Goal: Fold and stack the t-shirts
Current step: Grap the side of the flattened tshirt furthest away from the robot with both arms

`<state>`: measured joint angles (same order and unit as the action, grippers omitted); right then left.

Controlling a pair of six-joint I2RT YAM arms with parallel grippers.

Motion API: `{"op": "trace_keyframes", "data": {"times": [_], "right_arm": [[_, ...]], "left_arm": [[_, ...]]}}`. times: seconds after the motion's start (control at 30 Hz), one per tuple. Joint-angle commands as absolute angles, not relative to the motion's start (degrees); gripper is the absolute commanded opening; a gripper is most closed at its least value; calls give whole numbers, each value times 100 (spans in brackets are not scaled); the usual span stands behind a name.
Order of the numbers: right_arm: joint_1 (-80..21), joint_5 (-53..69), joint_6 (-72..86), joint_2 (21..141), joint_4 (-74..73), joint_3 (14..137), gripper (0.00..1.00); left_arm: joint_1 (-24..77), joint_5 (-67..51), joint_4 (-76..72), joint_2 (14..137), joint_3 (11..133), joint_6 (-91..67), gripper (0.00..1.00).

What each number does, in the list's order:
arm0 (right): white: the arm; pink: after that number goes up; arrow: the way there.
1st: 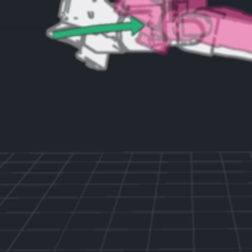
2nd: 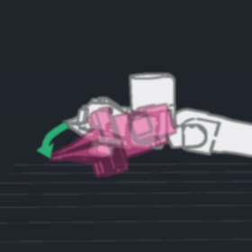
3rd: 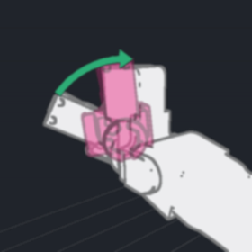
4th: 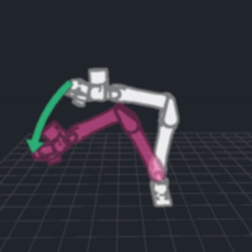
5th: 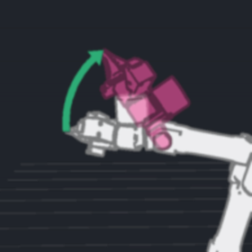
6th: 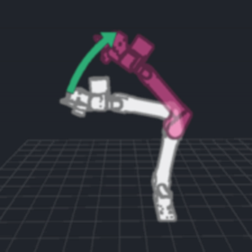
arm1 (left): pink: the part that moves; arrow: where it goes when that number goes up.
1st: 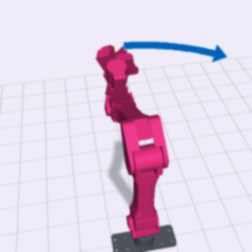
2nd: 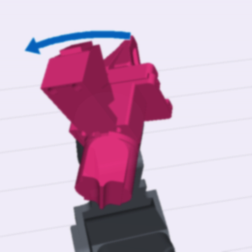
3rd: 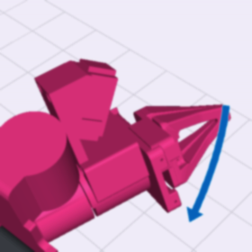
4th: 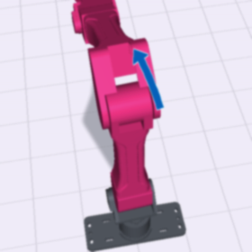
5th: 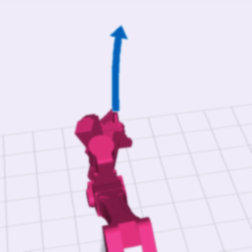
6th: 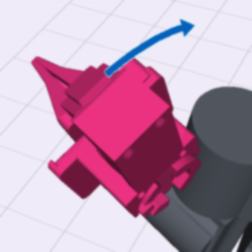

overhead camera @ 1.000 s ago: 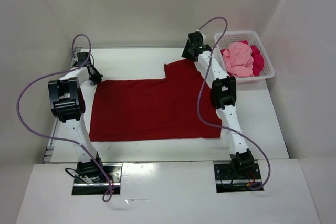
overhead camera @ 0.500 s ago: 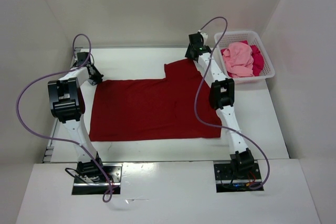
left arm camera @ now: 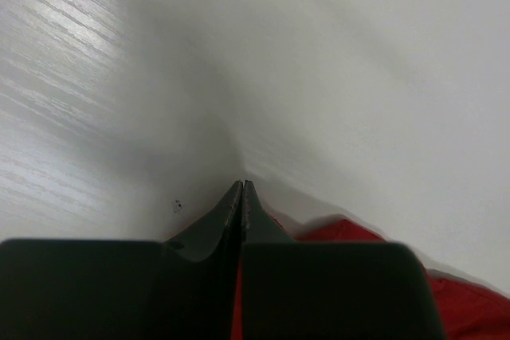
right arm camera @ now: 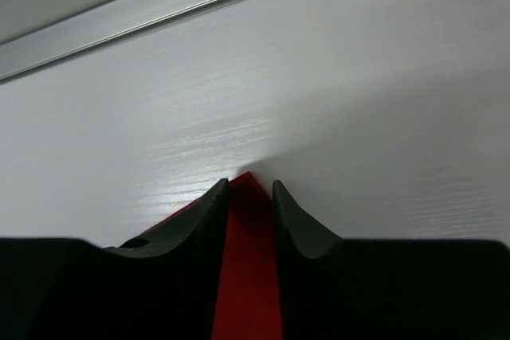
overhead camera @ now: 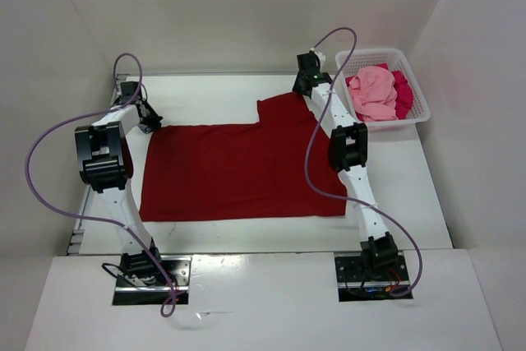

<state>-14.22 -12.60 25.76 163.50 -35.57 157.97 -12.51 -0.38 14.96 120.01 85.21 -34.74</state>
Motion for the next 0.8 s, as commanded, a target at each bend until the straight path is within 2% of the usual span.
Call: {"op": "trace_keyframes", "data": {"times": [0.0,0.13,0.2,0.3,0.53,0.77], "right_arm": [[-1397,-1187,2514,16436,-3428,15855,32],[-1345,-1187,2514,16436,-3489,15803,20],[-1345,-1134,2566,16436,-3489,15803,9],[-1345,-1064,2627,16383,-3489,16039,0],[-1178,-493,2742,15602,-3611,16163,0],[-1116,105,2742,14670,-4420,15488,0]], "left_arm": [[-1248,-184,1336,11689,8499,-3498,2],[-1248,-246,1283,11689,8446,-3551,2],[-1248,-246,1283,11742,8446,-3551,2],[-1248,-246,1335,11742,8516,-3551,1],[-1248,-193,1389,11532,8631,-3551,0],[-1248,-299,1248,10821,8104,-3612,0]]}}
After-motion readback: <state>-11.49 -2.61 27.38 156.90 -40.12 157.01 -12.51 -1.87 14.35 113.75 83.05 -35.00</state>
